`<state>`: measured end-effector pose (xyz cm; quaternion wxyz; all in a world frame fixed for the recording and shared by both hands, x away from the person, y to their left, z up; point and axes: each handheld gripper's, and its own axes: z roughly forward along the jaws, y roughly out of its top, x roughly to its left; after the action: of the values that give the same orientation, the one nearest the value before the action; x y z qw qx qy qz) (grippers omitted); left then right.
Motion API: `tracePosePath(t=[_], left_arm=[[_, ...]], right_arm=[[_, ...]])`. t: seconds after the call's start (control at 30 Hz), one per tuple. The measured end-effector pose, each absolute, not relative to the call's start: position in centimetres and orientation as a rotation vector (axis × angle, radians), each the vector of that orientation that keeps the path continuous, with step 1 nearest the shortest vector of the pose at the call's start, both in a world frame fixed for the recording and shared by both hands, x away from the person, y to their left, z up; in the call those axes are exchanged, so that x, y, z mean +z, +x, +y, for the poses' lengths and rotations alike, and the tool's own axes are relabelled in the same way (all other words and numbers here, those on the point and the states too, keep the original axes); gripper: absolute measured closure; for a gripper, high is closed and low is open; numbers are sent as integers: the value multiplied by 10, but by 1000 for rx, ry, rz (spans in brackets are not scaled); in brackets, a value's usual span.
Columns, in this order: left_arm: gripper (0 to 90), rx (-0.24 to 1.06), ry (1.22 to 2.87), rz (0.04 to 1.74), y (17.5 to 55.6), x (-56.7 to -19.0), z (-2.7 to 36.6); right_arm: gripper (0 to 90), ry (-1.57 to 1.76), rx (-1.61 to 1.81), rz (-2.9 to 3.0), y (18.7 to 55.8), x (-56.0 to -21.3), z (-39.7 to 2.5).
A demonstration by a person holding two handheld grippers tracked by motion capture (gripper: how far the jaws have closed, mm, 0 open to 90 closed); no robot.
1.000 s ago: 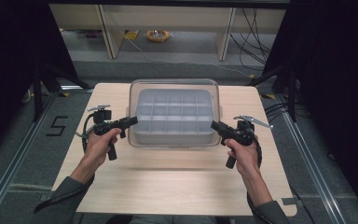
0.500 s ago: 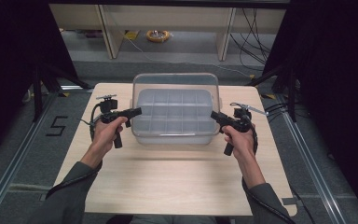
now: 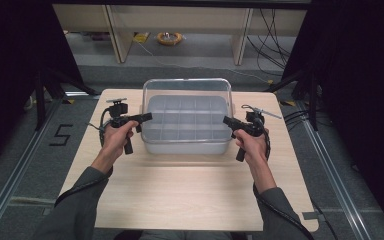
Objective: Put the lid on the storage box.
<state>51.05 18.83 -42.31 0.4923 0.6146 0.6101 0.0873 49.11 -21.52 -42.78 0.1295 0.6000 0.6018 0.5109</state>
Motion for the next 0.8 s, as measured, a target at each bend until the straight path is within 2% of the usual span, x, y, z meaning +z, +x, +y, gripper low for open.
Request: tracePosePath(t=[0.1, 0.8], left_arm=[[512, 214, 1499, 1487, 514, -426, 187], [498, 247, 1523, 1550, 527, -441, 183]], right_arm=[[600, 1826, 1494, 1734, 491, -428, -211], [588, 1870, 1446, 1724, 498, -448, -207]])
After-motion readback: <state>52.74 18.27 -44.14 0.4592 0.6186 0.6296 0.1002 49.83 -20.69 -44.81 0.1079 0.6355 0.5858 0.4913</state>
